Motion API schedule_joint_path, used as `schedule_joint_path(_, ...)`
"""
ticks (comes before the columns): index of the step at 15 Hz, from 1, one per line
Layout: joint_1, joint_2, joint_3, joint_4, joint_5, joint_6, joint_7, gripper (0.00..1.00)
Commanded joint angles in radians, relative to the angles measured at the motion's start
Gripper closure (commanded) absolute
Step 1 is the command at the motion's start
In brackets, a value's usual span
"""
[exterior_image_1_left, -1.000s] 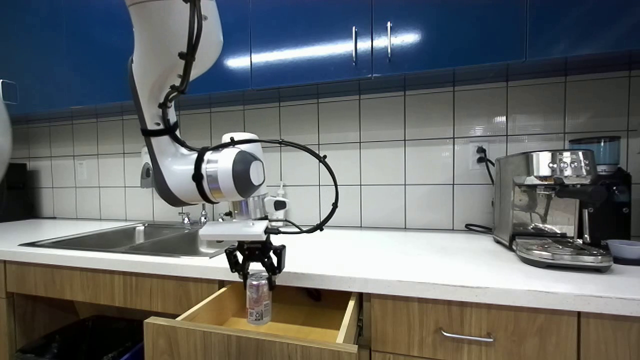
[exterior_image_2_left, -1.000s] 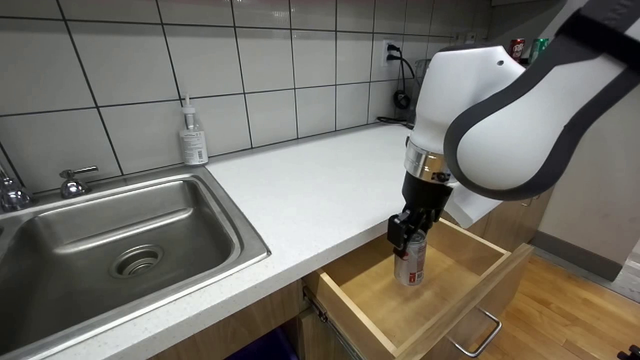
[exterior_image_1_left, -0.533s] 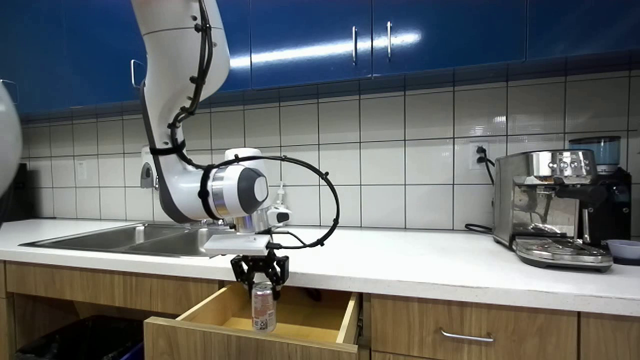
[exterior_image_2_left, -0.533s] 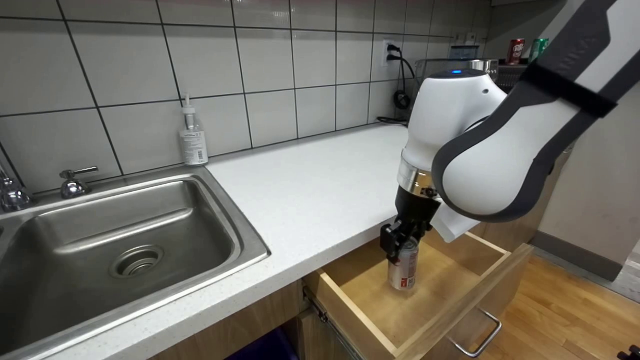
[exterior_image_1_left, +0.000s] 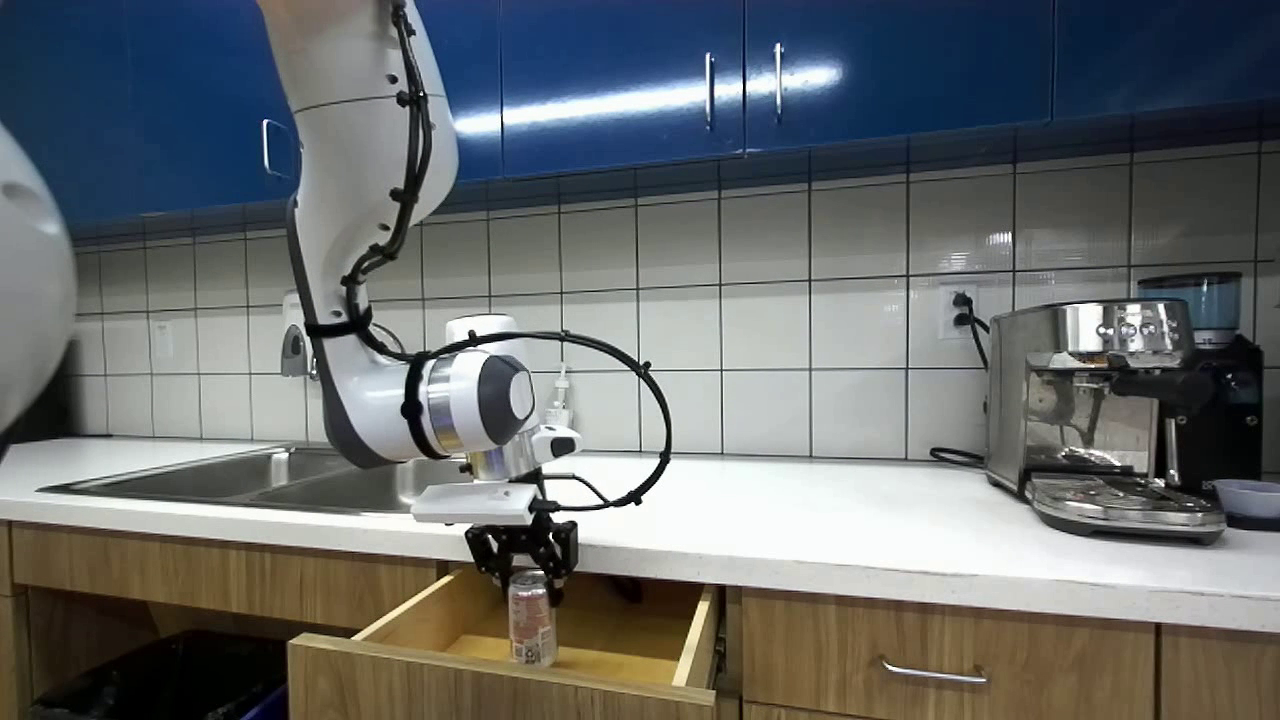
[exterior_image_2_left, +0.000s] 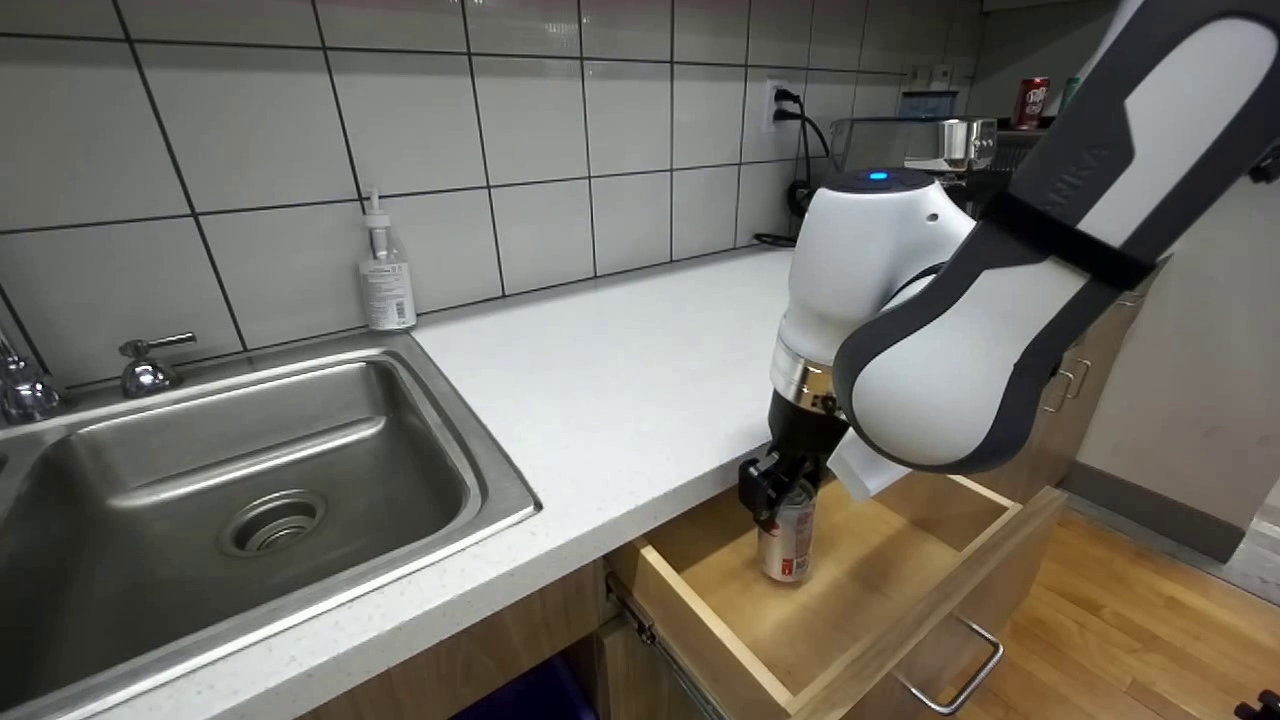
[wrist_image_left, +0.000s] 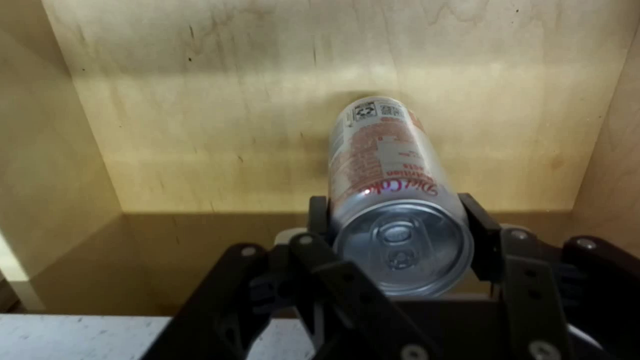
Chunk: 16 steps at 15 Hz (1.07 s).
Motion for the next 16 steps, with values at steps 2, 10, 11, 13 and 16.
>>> schedule_joint_path(2,0.032,0.030,-0.032,0.032,-0.010,0.020,0.034,0.62)
schedule_joint_path(10,0.031,0.043,-0.032,0.044,-0.002,0.014,0.029,0.25)
schedule_joint_path(11,0.031,0.043,-0.032,0.045,-0.002,0.013,0.029,0.09)
schedule_joint_path(13,0.030,0.039,-0.031,0.045,-0.003,0.011,0.026,0.01)
schedule_joint_path(16,0.031,0.021,-0.031,0.041,-0.006,-0.002,0.020,0.00)
